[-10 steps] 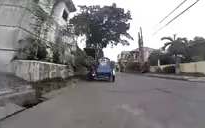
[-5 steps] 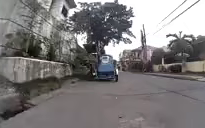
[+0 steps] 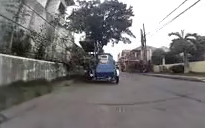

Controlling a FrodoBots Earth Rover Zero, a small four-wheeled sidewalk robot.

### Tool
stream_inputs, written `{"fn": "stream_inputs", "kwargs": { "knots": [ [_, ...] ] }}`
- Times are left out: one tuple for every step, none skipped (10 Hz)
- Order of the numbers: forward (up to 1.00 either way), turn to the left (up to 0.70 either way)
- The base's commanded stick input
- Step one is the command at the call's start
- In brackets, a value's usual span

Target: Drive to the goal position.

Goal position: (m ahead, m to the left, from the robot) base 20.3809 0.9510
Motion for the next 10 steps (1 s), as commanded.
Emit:
{"fn": "stream_inputs", "kwargs": {
  "knots": [
    [1.00,-0.39],
    [1.00,-0.26],
    [1.00,-0.31],
    [1.00,-0.31],
    [1.00,-0.10],
    [1.00,0.00],
    [1.00,0.00],
    [1.00,0.00],
    [1.00,0.00],
    [1.00,-0.22]
  ]
}}
